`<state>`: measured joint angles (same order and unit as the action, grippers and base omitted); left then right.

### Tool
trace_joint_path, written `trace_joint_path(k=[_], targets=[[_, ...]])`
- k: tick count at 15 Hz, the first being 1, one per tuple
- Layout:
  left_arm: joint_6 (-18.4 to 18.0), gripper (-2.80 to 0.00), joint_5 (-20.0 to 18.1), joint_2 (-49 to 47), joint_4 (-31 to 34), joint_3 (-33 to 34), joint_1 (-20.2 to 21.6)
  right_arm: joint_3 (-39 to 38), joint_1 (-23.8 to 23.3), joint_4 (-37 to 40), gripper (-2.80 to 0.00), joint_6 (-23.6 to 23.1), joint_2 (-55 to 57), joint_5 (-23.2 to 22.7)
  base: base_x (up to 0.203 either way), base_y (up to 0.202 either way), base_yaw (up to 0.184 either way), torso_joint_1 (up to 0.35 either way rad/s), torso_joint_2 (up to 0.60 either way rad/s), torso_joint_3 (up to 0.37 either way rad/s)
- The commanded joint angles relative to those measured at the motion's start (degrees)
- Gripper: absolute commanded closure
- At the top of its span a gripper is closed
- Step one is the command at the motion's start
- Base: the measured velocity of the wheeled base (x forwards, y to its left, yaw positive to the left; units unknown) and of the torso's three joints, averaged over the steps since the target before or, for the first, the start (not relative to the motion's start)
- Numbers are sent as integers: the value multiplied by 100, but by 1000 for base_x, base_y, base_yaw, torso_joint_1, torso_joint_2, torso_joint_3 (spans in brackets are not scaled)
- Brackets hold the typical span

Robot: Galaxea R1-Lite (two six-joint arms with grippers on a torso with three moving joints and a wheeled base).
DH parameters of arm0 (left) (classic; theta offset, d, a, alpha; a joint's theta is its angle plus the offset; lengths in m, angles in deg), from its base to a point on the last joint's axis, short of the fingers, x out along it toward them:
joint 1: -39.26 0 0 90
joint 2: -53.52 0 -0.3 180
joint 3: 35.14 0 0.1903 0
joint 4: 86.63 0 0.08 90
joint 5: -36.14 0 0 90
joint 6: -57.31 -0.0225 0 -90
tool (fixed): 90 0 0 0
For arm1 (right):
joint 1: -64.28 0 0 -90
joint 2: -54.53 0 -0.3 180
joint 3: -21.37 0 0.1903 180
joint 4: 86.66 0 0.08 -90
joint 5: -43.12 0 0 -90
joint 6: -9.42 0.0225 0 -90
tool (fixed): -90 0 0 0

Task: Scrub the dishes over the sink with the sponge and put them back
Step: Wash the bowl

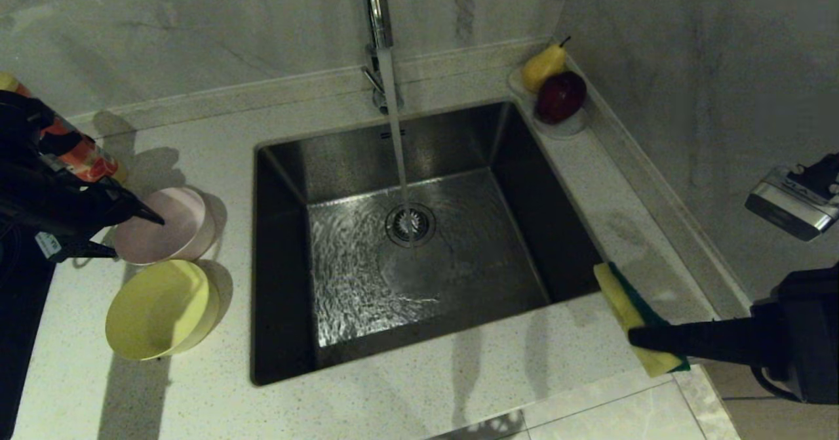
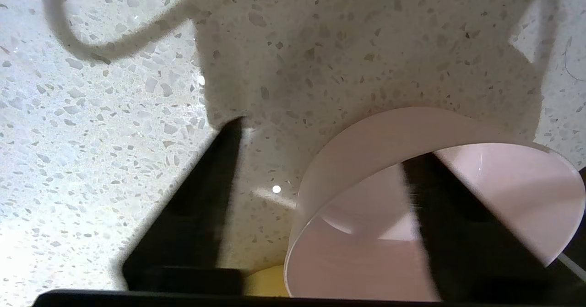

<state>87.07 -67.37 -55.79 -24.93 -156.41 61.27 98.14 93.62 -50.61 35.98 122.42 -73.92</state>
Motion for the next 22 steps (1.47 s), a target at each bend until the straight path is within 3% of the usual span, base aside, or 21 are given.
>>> trace_joint_path(k=[1,6,9,12,16,18,22], targets=[[21,0,-12,-11,24,8,4,-8,1,7,0,16,-39,-21,0,0,0,0,0,0],[56,0,44,-76,24,34,4,-50,1,3,0,24,-9,-21,0,0,0,0,0,0],[80,0,459,-185,-24,-16,60,-50,1,-20,0,24,-21,-30,0,0,0,0,0,0],[480,0,543,-193,-103,-422,169,-50,1,-20,0,16,-76,-30,0,0,0,0,0,0],[940,0,376,283,-67,-751,172,-45,1,-20,0,16,-74,-30,0,0,0,0,0,0],[1074,0,-126,611,-77,-778,103,-41,10,-20,0,16,-83,-30,0,0,0,0,0,0],[1421,0,-231,934,-52,-964,-484,-58,10,-20,0,16,-153,-30,0,0,0,0,0,0]])
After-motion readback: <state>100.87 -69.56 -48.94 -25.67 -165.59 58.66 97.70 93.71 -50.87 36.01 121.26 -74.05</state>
